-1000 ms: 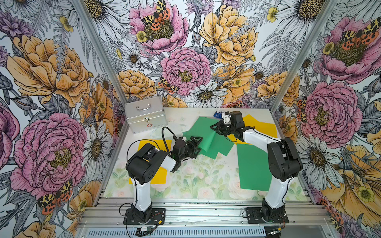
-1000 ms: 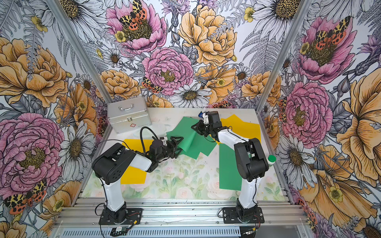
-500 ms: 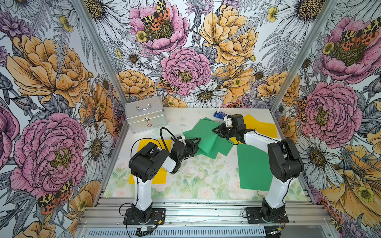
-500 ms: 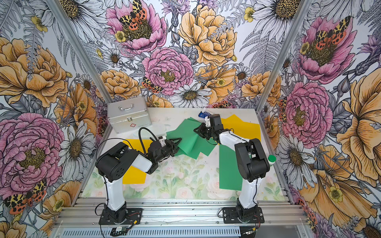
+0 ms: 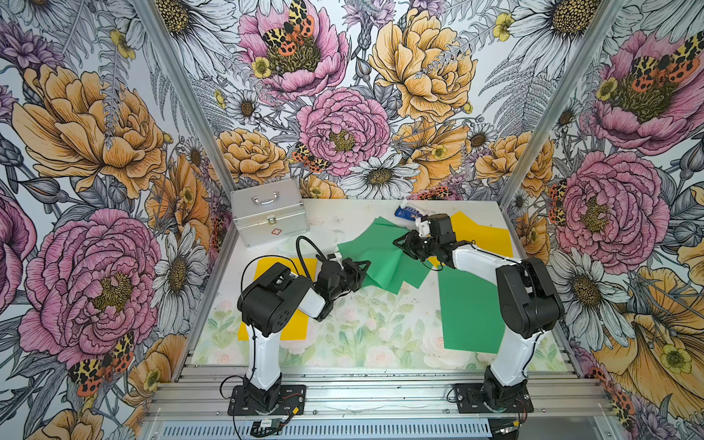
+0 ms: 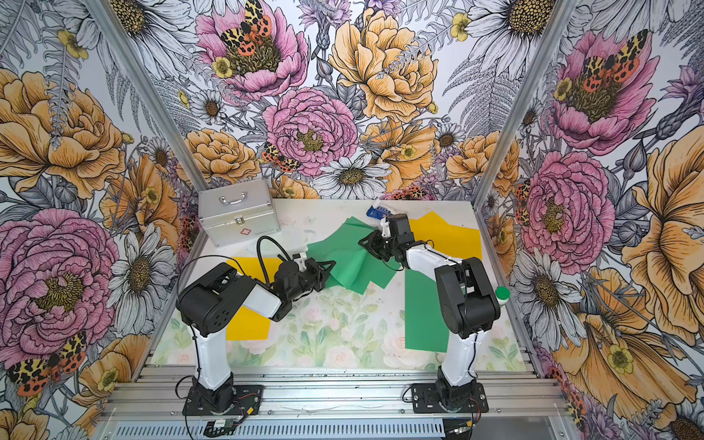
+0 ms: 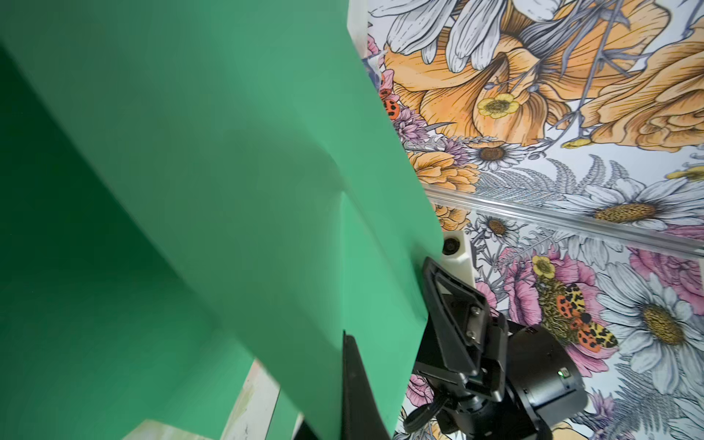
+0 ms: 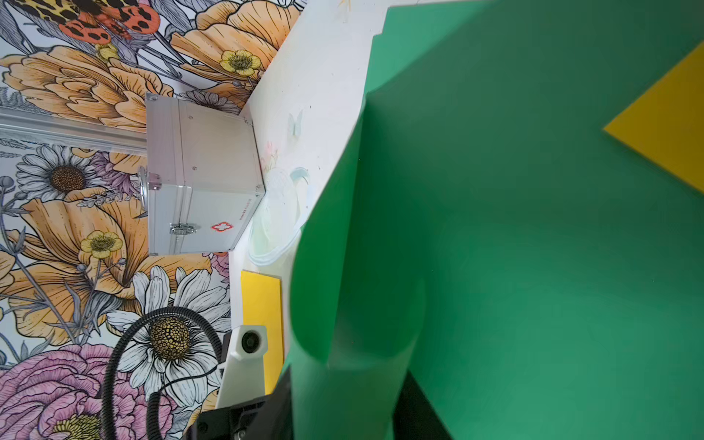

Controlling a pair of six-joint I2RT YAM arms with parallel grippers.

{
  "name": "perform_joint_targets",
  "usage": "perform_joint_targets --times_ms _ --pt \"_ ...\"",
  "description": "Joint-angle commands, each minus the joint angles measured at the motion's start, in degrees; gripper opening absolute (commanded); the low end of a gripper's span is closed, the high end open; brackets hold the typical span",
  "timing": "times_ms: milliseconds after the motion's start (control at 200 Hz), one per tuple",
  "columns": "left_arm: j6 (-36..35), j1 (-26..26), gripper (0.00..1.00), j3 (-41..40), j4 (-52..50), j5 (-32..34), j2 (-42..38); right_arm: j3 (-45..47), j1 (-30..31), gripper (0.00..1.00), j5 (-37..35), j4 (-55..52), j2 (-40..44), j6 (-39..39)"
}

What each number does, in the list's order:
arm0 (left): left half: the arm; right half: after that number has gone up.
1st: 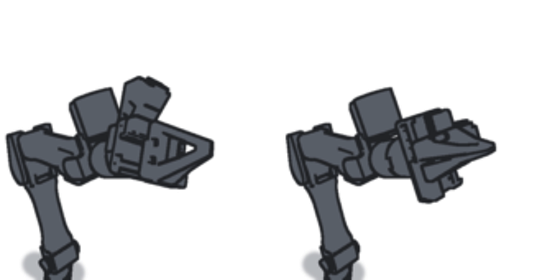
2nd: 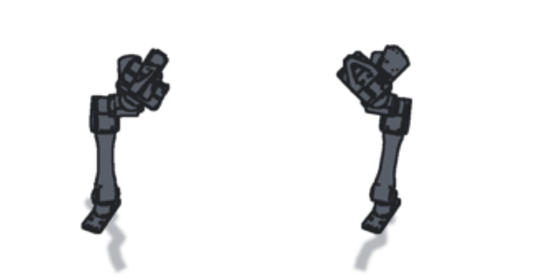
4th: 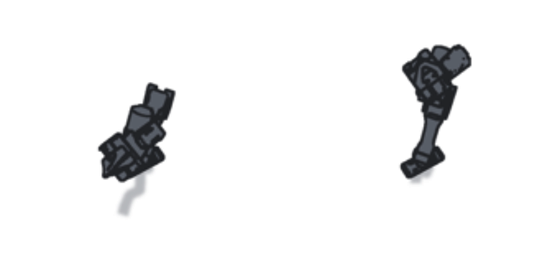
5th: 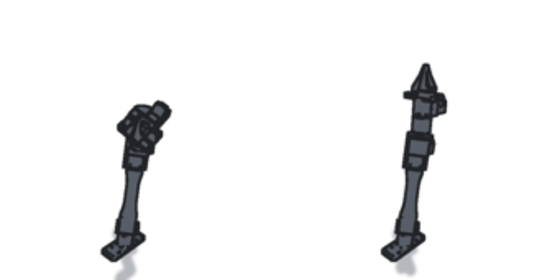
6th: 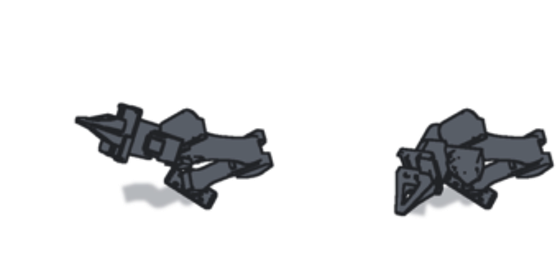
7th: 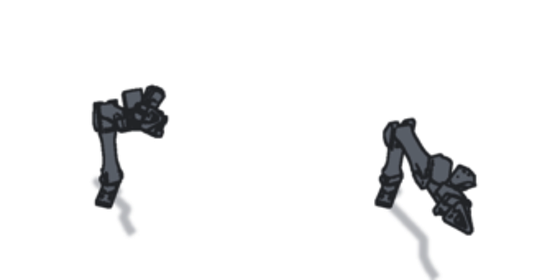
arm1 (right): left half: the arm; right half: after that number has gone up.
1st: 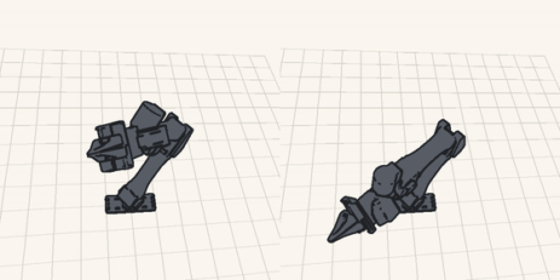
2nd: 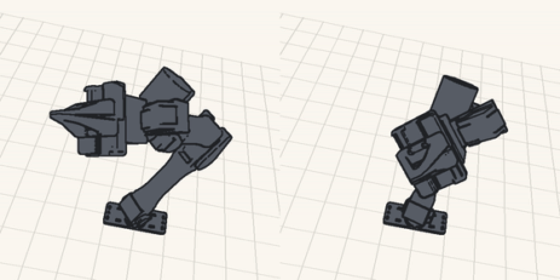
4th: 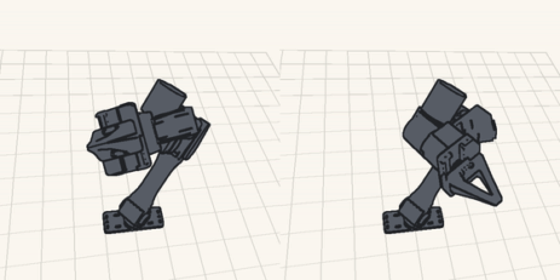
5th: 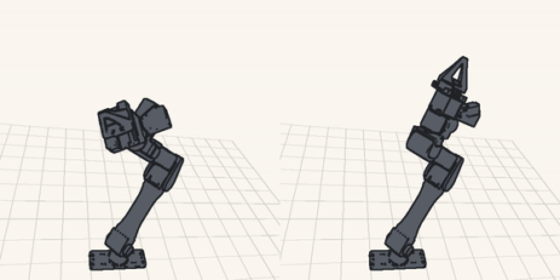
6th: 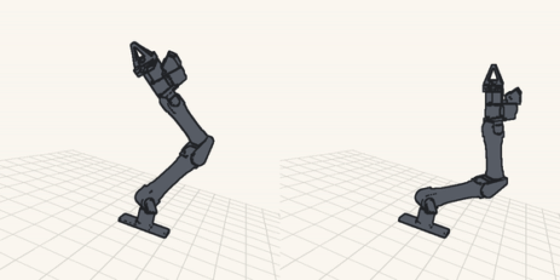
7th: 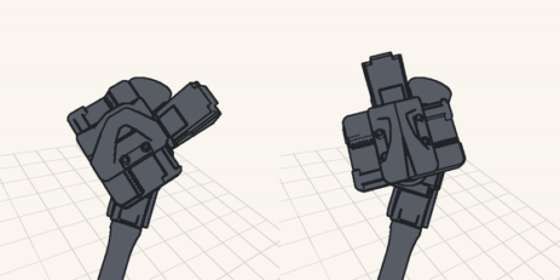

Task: Sort the scattered colored papers by color
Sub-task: Pick up the colored paper.

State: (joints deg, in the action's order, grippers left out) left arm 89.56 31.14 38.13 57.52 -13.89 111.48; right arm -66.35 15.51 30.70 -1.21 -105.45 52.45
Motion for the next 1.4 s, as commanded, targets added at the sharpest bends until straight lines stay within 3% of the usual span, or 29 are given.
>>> perform_joint_targets --times_ms 0,115,180,340,515,595,666,686,736,761,936,1111,1286,1391 --pt "-7.90 -1.17 0.00 2.77 -10.00 -2.49 -5.02 1.30 -1.41 0.53 -1.50 -2.12 3.54 -2.48" --pt "-19.91 -2.02 0.00 7.46 -27.86 -3.26 -12.05 2.78 -3.01 0.71 -3.25 -6.53 6.22 -6.10" --pt "-28.41 -1.84 0.00 12.02 -42.36 -0.51 -15.95 2.68 -3.76 0.81 -4.49 -10.44 7.62 -8.98" --pt "-50.81 0.85 0.00 28.60 -73.99 11.52 -19.52 4.49 -5.45 0.82 -8.20 -15.52 13.25 -13.01" --pt "-60.54 1.99 0.00 37.62 -81.31 9.44 -18.35 4.48 -6.60 0.81 -13.65 -21.80 21.25 -17.01" --pt "-63.81 3.96 0.00 41.42 -81.58 6.63 -17.52 3.96 -6.94 0.77 -16.34 -24.20 25.34 -18.61" --pt "-67.01 5.73 0.00 45.17 -81.47 0.25 -16.09 3.48 -7.54 0.59 -17.94 -25.88 28.41 -19.64" --pt "-67.64 6.30 0.00 46.19 -81.38 -0.94 -15.77 3.35 -7.79 0.49 -18.32 -26.44 29.15 -19.77" --pt "-69.12 7.82 0.00 48.53 -81.19 -3.45 -14.83 2.99 -8.65 0.11 -19.27 -27.67 30.87 -19.91" --pt "-69.82 8.62 0.00 49.57 -81.03 -5.03 -14.37 2.73 -9.16 0.00 -19.60 -28.26 31.79 -19.93" --pt "-69.41 13.11 0.00 52.12 -72.84 -17.58 -12.91 2.19 -14.28 0.00 -20.33 -31.25 37.45 -19.58" --pt "-59.44 16.33 0.00 45.25 -49.85 -27.93 -13.45 1.92 -20.52 0.00 -20.59 -32.19 43.97 -18.08" --pt "-51.19 20.34 0.00 41.26 -33.66 -27.13 -8.87 2.18 -22.79 0.00 -19.83 -32.21 46.86 -16.16" --pt "-46.10 22.73 0.00 43.46 -31.15 -25.17 -0.69 3.12 -23.01 0.00 -18.58 -32.19 46.65 -15.86"
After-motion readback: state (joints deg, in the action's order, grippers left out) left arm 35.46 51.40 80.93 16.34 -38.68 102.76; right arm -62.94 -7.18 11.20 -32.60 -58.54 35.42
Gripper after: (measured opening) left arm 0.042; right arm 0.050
